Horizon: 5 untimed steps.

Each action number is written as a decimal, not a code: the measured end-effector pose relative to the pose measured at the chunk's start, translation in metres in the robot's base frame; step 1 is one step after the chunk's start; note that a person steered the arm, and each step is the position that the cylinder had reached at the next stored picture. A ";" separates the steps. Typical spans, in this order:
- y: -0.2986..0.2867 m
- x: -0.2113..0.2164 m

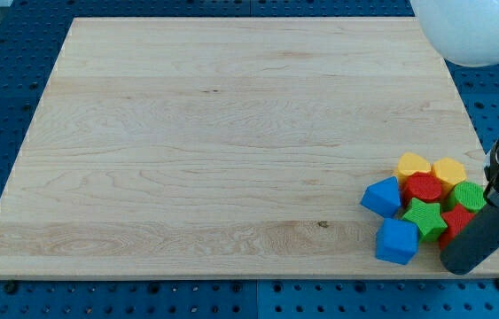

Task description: Move red star and green star slightly up

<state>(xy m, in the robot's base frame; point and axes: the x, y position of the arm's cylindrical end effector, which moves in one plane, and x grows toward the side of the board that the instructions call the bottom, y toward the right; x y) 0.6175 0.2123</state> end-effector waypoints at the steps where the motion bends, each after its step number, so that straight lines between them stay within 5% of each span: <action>1: -0.011 -0.013; 5: -0.042 0.001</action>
